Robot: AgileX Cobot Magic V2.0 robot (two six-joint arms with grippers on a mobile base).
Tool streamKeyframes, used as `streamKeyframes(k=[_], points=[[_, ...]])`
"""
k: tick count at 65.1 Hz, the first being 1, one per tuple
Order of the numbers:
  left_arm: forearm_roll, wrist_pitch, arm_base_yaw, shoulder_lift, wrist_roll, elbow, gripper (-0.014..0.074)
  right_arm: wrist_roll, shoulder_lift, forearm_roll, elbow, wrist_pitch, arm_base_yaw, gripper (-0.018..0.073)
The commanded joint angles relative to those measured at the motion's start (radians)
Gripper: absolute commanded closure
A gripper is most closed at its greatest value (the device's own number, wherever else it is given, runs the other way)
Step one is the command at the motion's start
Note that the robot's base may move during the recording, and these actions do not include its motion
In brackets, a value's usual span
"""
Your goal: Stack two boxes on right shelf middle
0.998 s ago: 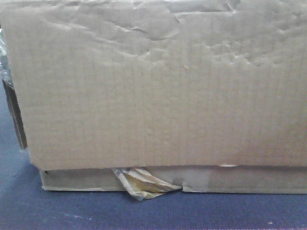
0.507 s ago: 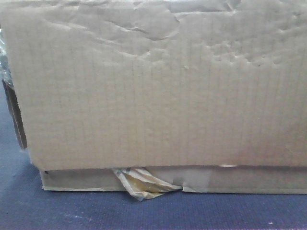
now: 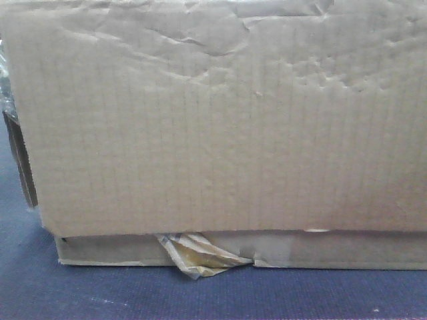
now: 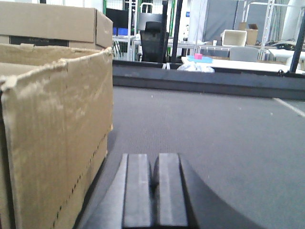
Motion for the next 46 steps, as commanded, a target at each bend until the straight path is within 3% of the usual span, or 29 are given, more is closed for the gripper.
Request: streamKeyframes(k=[1,5,10,24,39,46], points=[[0.006,-0.002,0.000,-0.005,0.020,-0.010,0.0153,-0.003,-0.003,0.002,0.000,-0.114,0.003,0.0720],[0.006,-0.002,0.000,-0.007,0.029,-0.015,0.0153,-0.003,-0.003,0.002,0.000,-0.150,0.003,0.0720],[0.006,-0.002,0.000,-0.007,0.029,-0.024,0.0153,-0.003,-0.003,0.002,-0.092,-0.065,0.003,0.0720],[0.006,-0.002,0.000,-0.010,0.031,-0.026,0.0153,-0.003,0.160,0.002,-0.423,0.262,0.003,0.0720],[0.006,-0.002,0.000,-0.010,0.031,-0.026,0.0153,-0.003,0.576,0.002,-0.758,0.766,0.003,0.0720],[0.006,-0.002,0.000,-0.010,0.031,-0.026,0.0153,-0.003,0.745,0.002,-0.880,0.911,0.003,0.0720]])
